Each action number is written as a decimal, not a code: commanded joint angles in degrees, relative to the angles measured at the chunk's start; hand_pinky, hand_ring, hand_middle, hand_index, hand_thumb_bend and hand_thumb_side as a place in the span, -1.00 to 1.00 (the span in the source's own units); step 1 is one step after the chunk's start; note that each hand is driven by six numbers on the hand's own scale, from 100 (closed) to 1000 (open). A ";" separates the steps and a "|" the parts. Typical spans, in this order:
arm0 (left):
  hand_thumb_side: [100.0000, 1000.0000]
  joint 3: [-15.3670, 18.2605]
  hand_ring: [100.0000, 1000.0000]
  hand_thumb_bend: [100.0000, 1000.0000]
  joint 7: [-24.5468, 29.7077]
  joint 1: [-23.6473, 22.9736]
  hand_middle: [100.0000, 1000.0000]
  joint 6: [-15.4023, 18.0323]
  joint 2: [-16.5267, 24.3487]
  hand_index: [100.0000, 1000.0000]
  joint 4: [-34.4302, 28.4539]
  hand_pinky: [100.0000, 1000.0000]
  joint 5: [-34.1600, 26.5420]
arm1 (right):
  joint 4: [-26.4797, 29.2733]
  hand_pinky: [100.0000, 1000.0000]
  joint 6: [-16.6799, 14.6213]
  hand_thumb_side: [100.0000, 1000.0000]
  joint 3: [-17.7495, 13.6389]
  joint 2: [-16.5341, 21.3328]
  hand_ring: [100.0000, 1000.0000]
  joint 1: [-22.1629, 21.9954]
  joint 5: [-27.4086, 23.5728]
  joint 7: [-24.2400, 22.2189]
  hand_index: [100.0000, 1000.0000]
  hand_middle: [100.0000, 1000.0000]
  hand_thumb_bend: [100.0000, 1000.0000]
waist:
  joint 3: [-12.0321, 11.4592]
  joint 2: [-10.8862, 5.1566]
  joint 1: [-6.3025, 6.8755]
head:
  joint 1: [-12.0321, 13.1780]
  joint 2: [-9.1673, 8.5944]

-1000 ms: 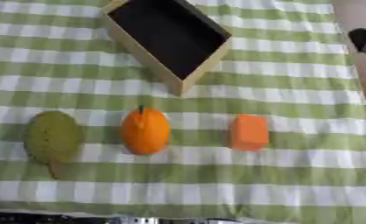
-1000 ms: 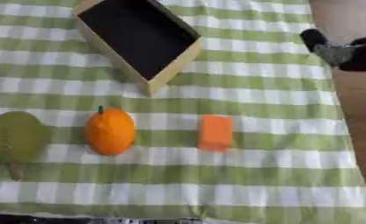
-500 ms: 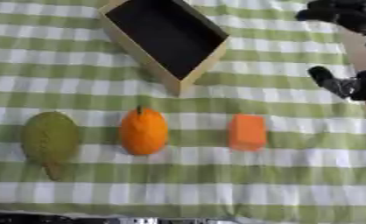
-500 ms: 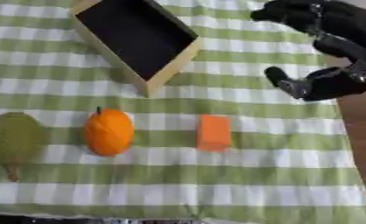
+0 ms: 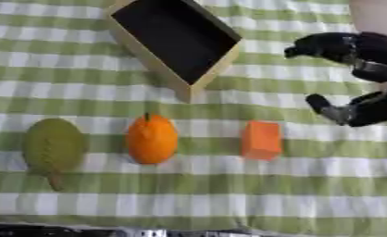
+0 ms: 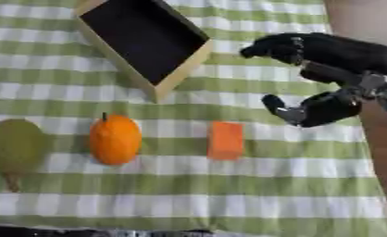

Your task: Pick up objects on the table and place them in the box.

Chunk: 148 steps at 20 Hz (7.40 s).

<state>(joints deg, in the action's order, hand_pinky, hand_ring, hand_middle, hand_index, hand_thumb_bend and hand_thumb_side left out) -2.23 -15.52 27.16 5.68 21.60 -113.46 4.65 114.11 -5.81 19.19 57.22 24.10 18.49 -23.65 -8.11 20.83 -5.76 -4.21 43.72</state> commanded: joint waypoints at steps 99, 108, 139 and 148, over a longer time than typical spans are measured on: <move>0.19 -1.73 0.48 -0.30 3.79 1.42 0.33 -0.74 0.27 0.72 -1.13 0.54 -1.32 | 0.48 0.58 12.67 -0.49 5.01 -12.02 0.58 -7.81 8.65 -7.01 0.63 0.32 -1.00 | -0.62 -0.29 0.05 | -1.01 -0.42; 0.22 -1.84 0.48 -0.32 4.31 1.42 0.33 -1.05 0.21 0.72 -1.13 0.53 -1.28 | 0.48 0.55 11.65 -0.70 4.29 -12.02 0.50 -8.19 7.77 -4.33 0.48 0.14 -1.00 | -0.58 -0.36 0.04 | -0.92 -0.70; 0.20 -1.87 0.49 -0.33 4.43 2.46 0.34 -0.85 -0.08 0.72 -1.13 0.54 -1.35 | 0.48 0.58 8.93 -0.86 -1.27 -3.96 0.49 14.60 -5.05 -3.97 0.42 0.04 -1.00 | -1.33 -0.27 -0.34 | -1.78 -0.73; 0.18 -2.40 0.49 -0.33 4.71 3.16 0.34 -0.22 1.21 0.71 -1.13 0.54 -1.59 | -9.33 0.60 11.28 -0.82 1.17 -8.66 0.50 26.42 -1.34 -8.90 0.43 0.06 -1.00 | -2.90 -0.69 0.19 | -2.98 -0.75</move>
<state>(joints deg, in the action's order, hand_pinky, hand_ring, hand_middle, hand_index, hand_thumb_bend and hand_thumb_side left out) -4.68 -10.86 29.45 5.14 21.25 -113.46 3.13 106.35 5.81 20.59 48.32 49.49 16.28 -31.98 -11.09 21.00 -5.76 -6.89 43.23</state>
